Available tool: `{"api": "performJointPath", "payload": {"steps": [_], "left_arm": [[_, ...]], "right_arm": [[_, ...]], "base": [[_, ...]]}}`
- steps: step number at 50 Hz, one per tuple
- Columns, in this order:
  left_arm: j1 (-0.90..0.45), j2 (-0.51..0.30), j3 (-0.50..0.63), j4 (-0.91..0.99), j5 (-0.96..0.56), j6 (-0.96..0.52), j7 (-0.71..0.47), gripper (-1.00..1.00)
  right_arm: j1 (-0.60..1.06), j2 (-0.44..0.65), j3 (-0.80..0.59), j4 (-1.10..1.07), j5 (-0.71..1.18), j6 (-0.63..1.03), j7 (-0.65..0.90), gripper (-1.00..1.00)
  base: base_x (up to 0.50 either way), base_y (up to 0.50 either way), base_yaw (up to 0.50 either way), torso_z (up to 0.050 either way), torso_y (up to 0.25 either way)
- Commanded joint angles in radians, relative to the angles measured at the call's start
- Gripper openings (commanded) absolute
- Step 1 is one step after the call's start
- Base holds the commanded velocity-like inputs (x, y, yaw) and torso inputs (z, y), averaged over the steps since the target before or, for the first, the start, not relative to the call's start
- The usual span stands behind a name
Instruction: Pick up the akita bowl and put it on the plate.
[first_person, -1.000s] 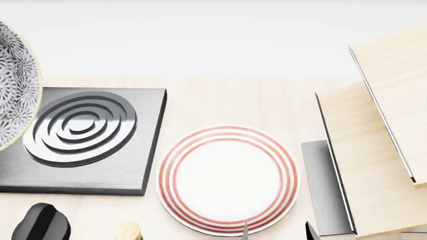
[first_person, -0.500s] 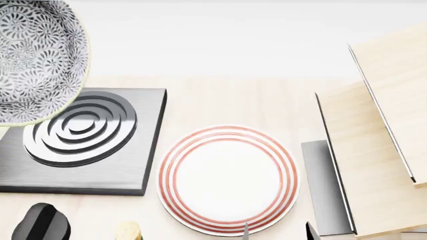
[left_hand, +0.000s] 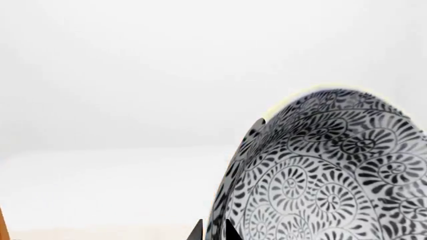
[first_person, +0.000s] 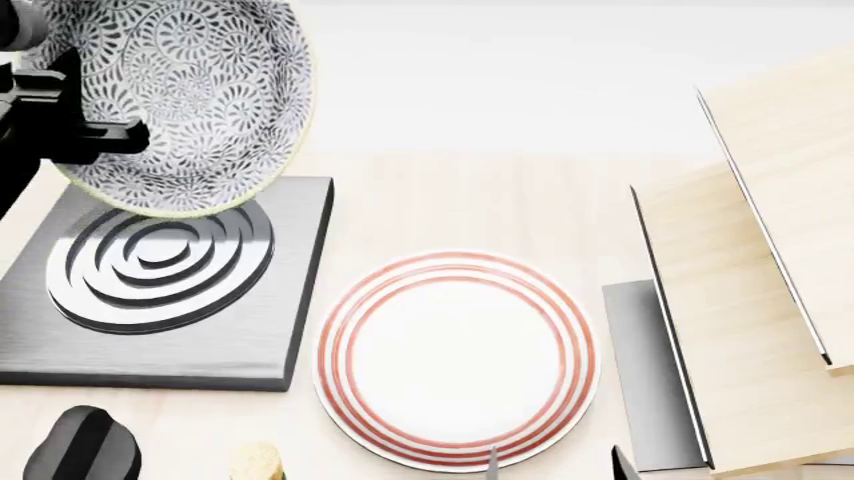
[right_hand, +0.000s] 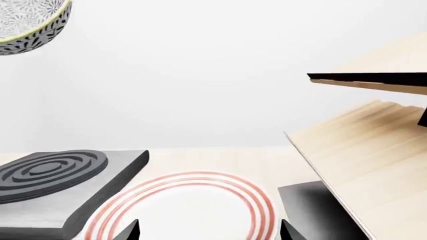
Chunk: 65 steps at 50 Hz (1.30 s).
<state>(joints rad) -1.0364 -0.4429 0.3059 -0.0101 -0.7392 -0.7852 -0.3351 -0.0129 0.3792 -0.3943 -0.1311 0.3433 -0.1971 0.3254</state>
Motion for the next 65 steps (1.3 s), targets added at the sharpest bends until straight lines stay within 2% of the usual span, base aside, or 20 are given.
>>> {"api": "performJointPath", "payload": {"steps": [1,10,21,25,28,45,56,64,65], "left_arm": [[-0.09,0.107,0.076,-0.16,0.05,0.036,0.047,-1.0],[-0.101,0.166,0.1,-0.236,0.059,0.079,0.078,-1.0],[-0.167,0.245,0.097,-0.364,0.0,0.003,0.104,-1.0],[-0.189,0.275,0.128,-0.409,0.006,-0.028,0.104,-1.0],[-0.206,0.293,0.155,-0.438,-0.013,-0.07,0.15,-1.0],[-0.268,0.352,0.205,-0.536,-0.053,-0.153,0.204,-1.0],[-0.371,0.422,0.242,-0.698,-0.086,-0.241,0.265,-1.0],[-0.425,0.439,0.292,-0.716,-0.153,-0.304,0.26,-1.0],[-0.422,0.437,0.33,-0.695,-0.141,-0.299,0.258,-1.0]], "right_arm": [[0.0,0.0,-0.001,0.008,0.001,-0.01,-0.001,1.0],[0.002,0.001,-0.003,0.008,0.005,-0.003,0.0,1.0],[0.003,0.002,-0.006,0.009,0.007,-0.005,-0.001,1.0],[0.004,0.002,-0.009,0.01,0.006,-0.004,-0.001,1.0],[0.002,0.003,-0.008,0.005,0.007,-0.004,0.001,1.0],[0.0,0.005,-0.012,0.006,0.008,-0.009,0.001,1.0],[0.001,0.001,-0.018,0.012,0.008,-0.011,0.0,1.0],[-0.001,0.001,-0.021,0.013,0.008,-0.016,0.0,1.0],[0.0,-0.001,-0.023,0.016,0.006,-0.015,0.0,1.0]], "base": [[0.0,0.0,0.0,0.0,0.0],[0.0,0.0,0.0,0.0,0.001],[0.0,0.0,0.0,0.0,0.001],[0.0,0.0,0.0,0.0,0.0],[0.0,0.0,0.0,0.0,0.0],[0.0,0.0,0.0,0.0,0.001],[0.0,0.0,0.0,0.0,0.0],[0.0,0.0,0.0,0.0,0.0],[0.0,0.0,0.0,0.0,0.01]]}}
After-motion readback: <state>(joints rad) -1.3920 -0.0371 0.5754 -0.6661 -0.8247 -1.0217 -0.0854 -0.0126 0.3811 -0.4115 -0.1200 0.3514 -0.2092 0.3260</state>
